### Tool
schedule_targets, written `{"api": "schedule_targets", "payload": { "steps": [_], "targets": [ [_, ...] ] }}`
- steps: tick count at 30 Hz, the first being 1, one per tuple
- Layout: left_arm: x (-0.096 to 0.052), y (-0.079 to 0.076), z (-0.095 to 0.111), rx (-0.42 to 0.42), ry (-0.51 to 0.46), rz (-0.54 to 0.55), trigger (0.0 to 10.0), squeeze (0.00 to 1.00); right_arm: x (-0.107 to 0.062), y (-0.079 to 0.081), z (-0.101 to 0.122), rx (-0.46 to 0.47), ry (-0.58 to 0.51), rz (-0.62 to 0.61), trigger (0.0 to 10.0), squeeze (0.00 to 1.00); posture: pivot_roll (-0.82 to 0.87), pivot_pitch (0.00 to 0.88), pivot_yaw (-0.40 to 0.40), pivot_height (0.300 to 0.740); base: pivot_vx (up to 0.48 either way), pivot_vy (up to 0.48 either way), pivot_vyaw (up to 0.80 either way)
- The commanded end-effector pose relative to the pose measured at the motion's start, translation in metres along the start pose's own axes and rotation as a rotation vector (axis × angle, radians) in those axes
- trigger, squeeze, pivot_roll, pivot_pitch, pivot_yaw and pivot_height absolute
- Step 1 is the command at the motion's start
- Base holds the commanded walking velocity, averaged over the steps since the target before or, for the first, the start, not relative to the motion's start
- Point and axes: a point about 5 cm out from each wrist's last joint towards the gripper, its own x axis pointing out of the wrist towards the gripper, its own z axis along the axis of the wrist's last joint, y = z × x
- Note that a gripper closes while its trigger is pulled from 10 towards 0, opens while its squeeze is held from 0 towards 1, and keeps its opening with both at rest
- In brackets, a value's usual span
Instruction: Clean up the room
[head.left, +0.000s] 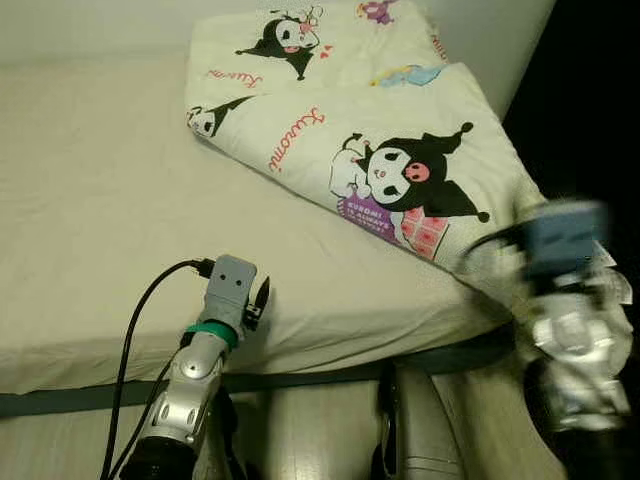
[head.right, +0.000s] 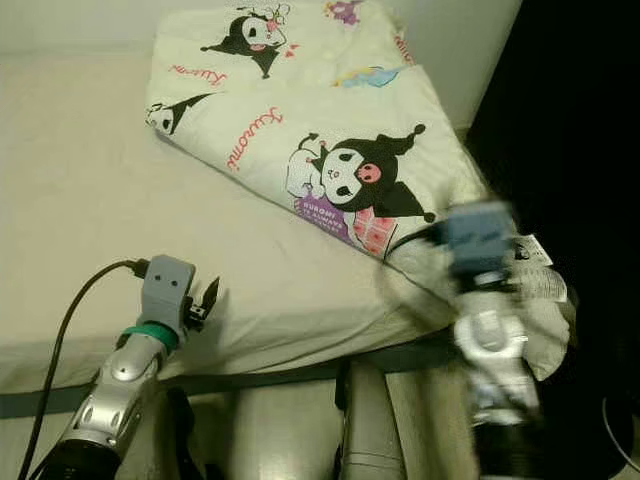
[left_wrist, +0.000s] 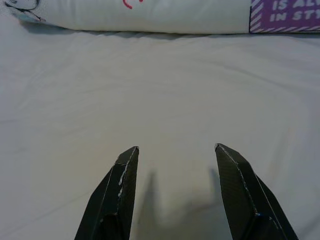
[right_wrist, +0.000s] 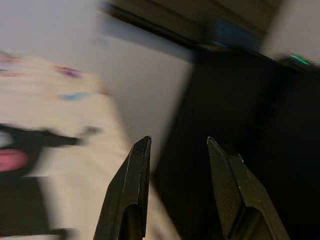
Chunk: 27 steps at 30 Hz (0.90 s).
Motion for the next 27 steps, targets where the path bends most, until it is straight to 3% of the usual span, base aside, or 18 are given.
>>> {"api": "schedule_targets", "payload": {
  "steps": [1, 2, 3, 4, 5, 6, 7, 9, 10, 16, 19, 21, 26, 27],
  "targets": [
    [-0.001, -0.001, -0.003, 0.009, 0.016, -0.008, 10.0, 0.0, -0.009, -0.007, -0.019, 0.017, 0.099, -0.037, 10.0, 0.0, -0.15, 0.103, 0.089, 0.515, 0.0, 0.0, 0.0],
    [-0.001, -0.001, -0.003, 0.009, 0.016, -0.008, 10.0, 0.0, -0.009, -0.007, -0.019, 0.017, 0.099, -0.037, 10.0, 0.0, -0.15, 0.103, 0.089, 0.515, 0.0, 0.0, 0.0],
    [-0.001, 0.0, -0.002, 0.009, 0.015, -0.009, 10.0, 0.0, -0.015, -0.024, -0.036, 0.025, 0.178, -0.112, 10.0, 0.0, -0.15, 0.108, 0.099, 0.515, 0.0, 0.0, 0.0],
    [-0.001, 0.0, -0.002, 0.009, 0.015, -0.009, 10.0, 0.0, -0.015, -0.024, -0.036, 0.025, 0.178, -0.112, 10.0, 0.0, -0.15, 0.108, 0.099, 0.515, 0.0, 0.0, 0.0],
    [-0.001, 0.001, -0.002, 0.014, 0.016, -0.012, 10.0, 0.0, -0.018, -0.037, -0.052, 0.089, 0.253, -0.149, 10.0, 0.39, -0.15, 0.108, 0.107, 0.515, 0.0, 0.0, 0.0],
    [-0.001, 0.002, -0.002, 0.018, 0.016, -0.014, 10.0, 0.0, -0.02, -0.043, -0.061, 0.189, 0.294, -0.157, 10.0, 1.0, -0.15, 0.109, 0.109, 0.515, 0.0, 0.0, 0.0],
    [-0.001, 0.002, -0.002, 0.018, 0.016, -0.014, 10.0, 0.0, -0.02, -0.043, -0.061, 0.189, 0.294, -0.157, 10.0, 1.0, -0.15, 0.109, 0.109, 0.515, 0.0, 0.0, 0.0],
    [-0.001, 0.003, -0.002, 0.024, 0.018, -0.017, 10.0, 0.0, -0.014, -0.045, -0.066, 0.36, 0.319, -0.117, 10.0, 1.0, -0.14, 0.111, 0.114, 0.515, 0.0, 0.0, 0.0],
    [-0.001, 0.004, -0.002, 0.026, 0.018, -0.018, 10.0, 0.0, -0.01, -0.046, -0.066, 0.388, 0.32, -0.098, 10.0, 1.0, -0.14, 0.111, 0.114, 0.515, 0.0, 0.0, 0.0],
    [-0.003, 0.006, -0.001, 0.032, 0.019, -0.014, 10.0, 0.0, -0.001, -0.051, -0.074, 0.439, 0.369, -0.098, 10.0, 1.0, -0.12, 0.125, 0.117, 0.515, 0.0, 0.0, 0.0],
    [-0.005, 0.008, -0.002, 0.037, 0.022, -0.012, 10.0, 0.0, 0.004, -0.046, -0.074, 0.483, 0.362, -0.035, 10.0, 1.0, -0.11, 0.128, 0.117, 0.515, 0.0, 0.0, 0.0],
    [-0.01, 0.013, -0.004, 0.047, 0.029, -0.005, 10.0, 0.0, 0.008, -0.032, -0.078, 0.586, 0.399, 0.096, 10.0, 1.0, -0.09, 0.143, 0.118, 0.515, 0.0, 0.0, 0.0],
    [-0.01, 0.014, -0.004, 0.049, 0.03, -0.003, 10.0, 0.0, 0.009, -0.03, -0.08, 0.608, 0.412, 0.114, 10.0, 1.0, -0.09, 0.143, 0.118, 0.515, 0.0, 0.0, 0.0],
    [-0.011, 0.015, -0.004, 0.05, 0.031, -0.002, 10.0, 0.0, 0.009, -0.026, -0.082, 0.649, 0.43, 0.146, 10.0, 0.99, -0.08, 0.146, 0.121, 0.515, 0.0, 0.0, 0.0]
  ]
}}
